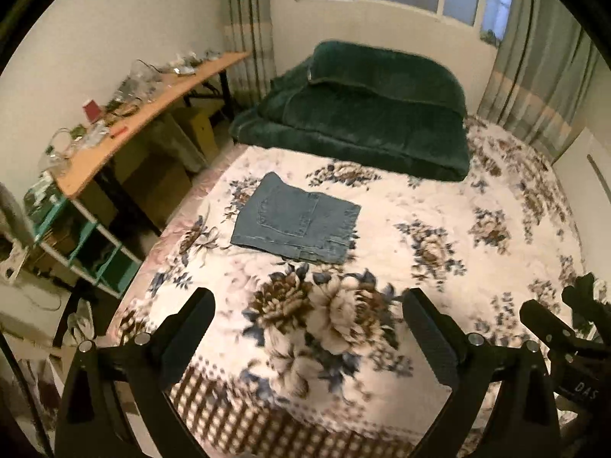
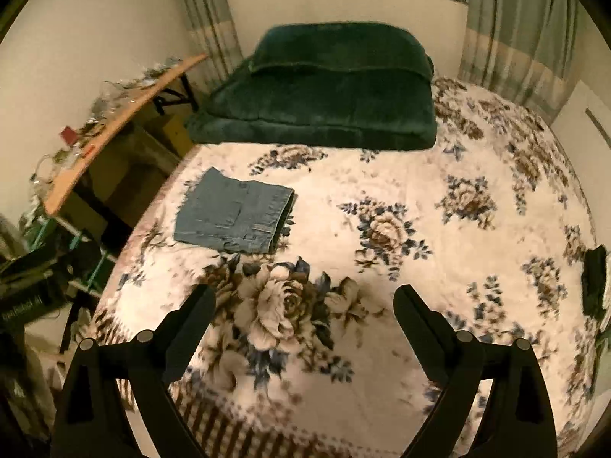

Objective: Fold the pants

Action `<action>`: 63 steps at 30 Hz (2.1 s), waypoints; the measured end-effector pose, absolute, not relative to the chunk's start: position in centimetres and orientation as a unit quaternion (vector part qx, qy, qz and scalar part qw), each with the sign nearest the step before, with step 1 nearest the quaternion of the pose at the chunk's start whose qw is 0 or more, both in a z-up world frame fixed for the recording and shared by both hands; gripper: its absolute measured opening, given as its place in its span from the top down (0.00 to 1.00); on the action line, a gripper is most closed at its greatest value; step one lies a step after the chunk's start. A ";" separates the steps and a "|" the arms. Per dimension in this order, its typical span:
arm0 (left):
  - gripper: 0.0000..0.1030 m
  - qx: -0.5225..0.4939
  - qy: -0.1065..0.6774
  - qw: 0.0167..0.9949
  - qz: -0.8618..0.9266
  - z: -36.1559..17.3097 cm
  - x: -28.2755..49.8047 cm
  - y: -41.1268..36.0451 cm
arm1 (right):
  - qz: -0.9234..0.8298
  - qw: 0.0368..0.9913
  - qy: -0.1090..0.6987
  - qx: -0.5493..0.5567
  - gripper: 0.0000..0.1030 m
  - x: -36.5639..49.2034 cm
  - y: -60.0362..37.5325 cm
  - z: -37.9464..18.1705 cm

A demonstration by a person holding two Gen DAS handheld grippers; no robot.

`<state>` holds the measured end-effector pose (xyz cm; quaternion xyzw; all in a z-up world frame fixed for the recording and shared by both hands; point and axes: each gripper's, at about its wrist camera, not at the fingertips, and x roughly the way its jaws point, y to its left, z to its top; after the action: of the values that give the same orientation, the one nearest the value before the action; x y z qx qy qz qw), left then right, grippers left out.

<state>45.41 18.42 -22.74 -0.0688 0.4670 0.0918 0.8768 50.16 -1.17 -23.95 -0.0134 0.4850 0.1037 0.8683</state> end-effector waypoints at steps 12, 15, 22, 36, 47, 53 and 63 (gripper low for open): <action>0.02 -0.077 0.414 0.900 0.115 -11.2 34.3 10.9 | 0.154 0.885 0.436 -0.053 0.04 37.8 -7.7 -7.9; 0.02 -0.064 0.404 0.906 0.111 -9.2 32.2 10.0 | 0.158 0.889 0.427 -0.052 0.04 34.8 -8.4 -4.8; 0.02 -0.053 0.391 0.913 0.107 -5.6 27.7 9.6 | 0.151 0.898 0.410 -0.049 0.04 28.1 -9.2 1.1; 0.00 -0.048 0.355 0.929 0.092 -1.1 23.6 9.9 | 0.127 0.917 0.373 -0.060 0.01 20.6 -9.1 8.3; 0.00 -0.040 0.354 0.930 0.090 -0.6 23.3 9.7 | 0.127 0.918 0.372 -0.060 0.01 21.2 -9.3 9.3; 0.00 -0.038 0.352 0.931 0.091 -0.7 23.3 9.6 | 0.126 0.917 0.374 -0.060 0.01 21.0 -9.1 9.2; 0.00 -0.046 0.358 0.928 0.090 -1.0 23.4 9.2 | 0.135 0.909 0.391 -0.056 0.01 22.0 -10.2 7.7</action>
<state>23.44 9.18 -0.98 -0.0458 0.3579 0.0899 0.9283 21.99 -10.18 7.67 -0.0562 0.3906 0.1355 0.9088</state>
